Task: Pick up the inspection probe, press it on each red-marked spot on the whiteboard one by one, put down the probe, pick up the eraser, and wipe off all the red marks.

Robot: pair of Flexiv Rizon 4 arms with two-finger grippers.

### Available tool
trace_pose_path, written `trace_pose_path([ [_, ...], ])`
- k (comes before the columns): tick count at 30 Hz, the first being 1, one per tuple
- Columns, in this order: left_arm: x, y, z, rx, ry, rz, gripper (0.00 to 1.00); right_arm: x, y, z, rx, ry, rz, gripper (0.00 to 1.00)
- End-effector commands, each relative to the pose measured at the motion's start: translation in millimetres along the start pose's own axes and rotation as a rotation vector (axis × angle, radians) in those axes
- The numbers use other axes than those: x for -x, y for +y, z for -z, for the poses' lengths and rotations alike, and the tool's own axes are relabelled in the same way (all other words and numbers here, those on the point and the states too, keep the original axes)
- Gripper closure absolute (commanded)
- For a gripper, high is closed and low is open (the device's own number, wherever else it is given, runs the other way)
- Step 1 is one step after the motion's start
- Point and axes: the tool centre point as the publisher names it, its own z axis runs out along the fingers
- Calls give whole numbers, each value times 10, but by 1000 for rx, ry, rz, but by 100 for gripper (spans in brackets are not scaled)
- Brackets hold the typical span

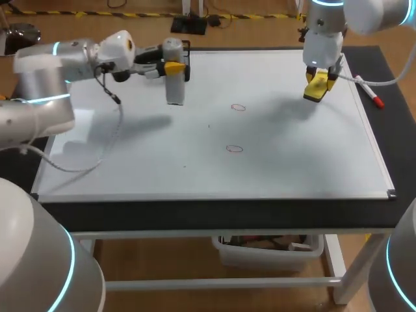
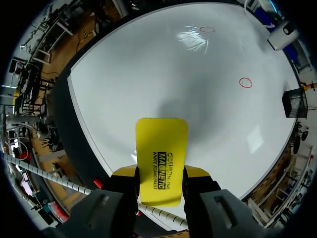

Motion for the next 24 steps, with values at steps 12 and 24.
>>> trace_pose_path([
  [12,295,301,-700,-15,31,1,100,-2,-10,8,0,3,2,100],
  [24,376,545,-1207,-37,70,30,100,-2,-10,8,0,3,2,100],
])
